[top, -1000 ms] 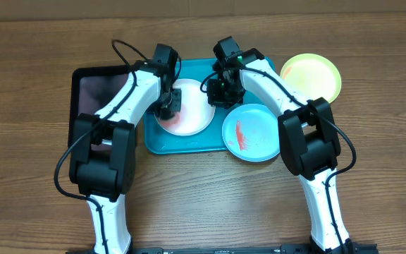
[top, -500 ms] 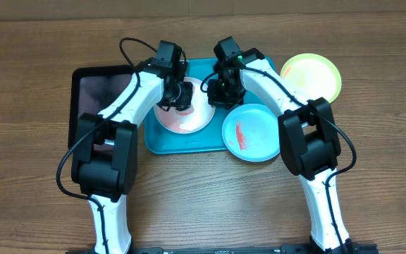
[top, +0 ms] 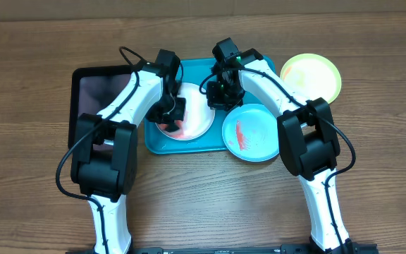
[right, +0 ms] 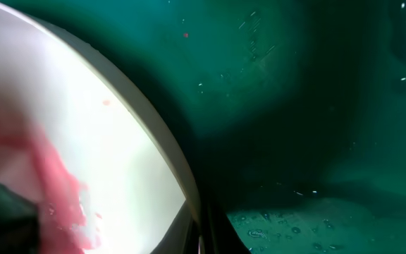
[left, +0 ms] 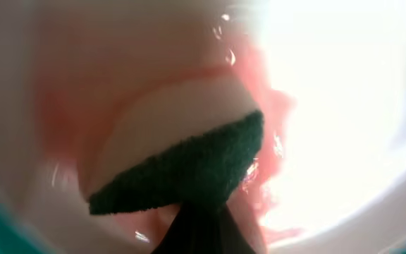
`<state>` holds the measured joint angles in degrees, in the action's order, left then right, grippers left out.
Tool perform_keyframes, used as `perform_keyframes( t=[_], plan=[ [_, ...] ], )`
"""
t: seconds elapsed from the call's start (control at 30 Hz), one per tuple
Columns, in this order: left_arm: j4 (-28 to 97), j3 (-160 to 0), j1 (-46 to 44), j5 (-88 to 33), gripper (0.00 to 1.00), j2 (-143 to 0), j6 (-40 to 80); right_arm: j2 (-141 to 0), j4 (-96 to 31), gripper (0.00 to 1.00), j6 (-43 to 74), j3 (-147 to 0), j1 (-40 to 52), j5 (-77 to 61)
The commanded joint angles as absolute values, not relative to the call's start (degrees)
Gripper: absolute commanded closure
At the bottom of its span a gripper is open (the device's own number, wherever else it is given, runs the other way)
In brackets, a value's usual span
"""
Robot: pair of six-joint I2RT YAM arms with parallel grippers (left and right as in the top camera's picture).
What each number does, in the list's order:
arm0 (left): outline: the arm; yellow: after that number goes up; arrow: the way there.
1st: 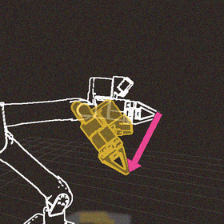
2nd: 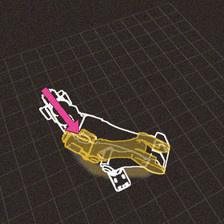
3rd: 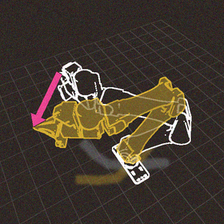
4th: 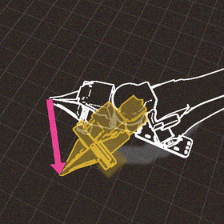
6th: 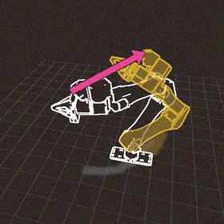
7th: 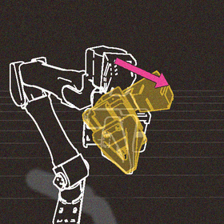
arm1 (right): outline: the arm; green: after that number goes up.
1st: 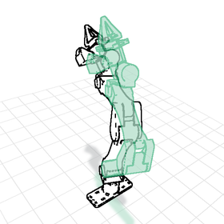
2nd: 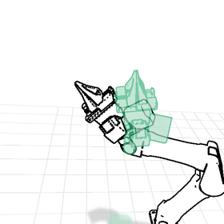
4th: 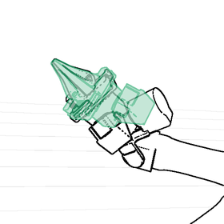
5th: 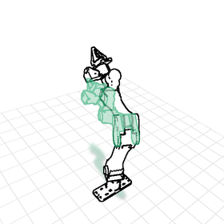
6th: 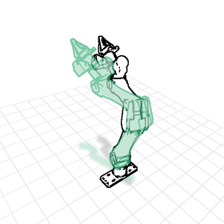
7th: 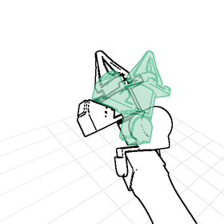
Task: Clean dirty plates on tray and stack at the side
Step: 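Keep scrubbing the white plate's stained center with the left gripper sponge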
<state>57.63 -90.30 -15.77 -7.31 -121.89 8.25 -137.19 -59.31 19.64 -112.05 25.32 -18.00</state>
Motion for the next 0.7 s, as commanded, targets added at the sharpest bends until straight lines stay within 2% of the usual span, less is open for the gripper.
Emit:
perform_keyframes(
  t=[0.0, 0.1, 0.2, 0.33, 0.4, 0.47, 0.53, 0.67],
  plan=[
    [54.3, -89.8, -17.0, -17.1, 0.96, -122.6, 4.3, -136.5, -59.5, 0.96, 20.6, -111.3, 25.0, -16.8],
    [48.1, -89.9, -17.0, -11.2, 0.96, -122.6, 9.5, -136.5, -60.1, 0.96, 20.6, -111.3, 25.0, -16.8],
    [44.1, -89.9, -17.0, 0.0, 0.96, -122.6, 15.0, -136.5, -60.3, 0.96, 20.6, -111.3, 25.0, -16.8],
    [44.8, -89.9, -17.0, 16.4, 0.96, -122.6, 21.6, -136.5, -60.3, 0.96, 20.6, -111.3, 25.0, -16.8],
    [46.9, -89.9, -17.0, 19.7, 0.96, -122.6, 22.8, -136.5, -60.3, 0.96, 20.6, -111.3, 25.0, -16.8],
    [49.8, -89.9, -17.0, 18.7, 0.96, -122.6, 22.7, -136.5, -60.2, 0.96, 20.6, -111.3, 25.0, -16.8],
    [53.1, -89.9, -17.1, 12.8, 0.96, -122.6, 20.2, -136.5, -60.0, 0.96, 20.6, -111.3, 25.0, -16.8],
    [57.9, -89.9, -17.5, -11.5, 0.96, -122.6, 5.0, -136.5, -59.9, 0.96, 20.6, -111.3, 25.0, -16.8]
  ],
)
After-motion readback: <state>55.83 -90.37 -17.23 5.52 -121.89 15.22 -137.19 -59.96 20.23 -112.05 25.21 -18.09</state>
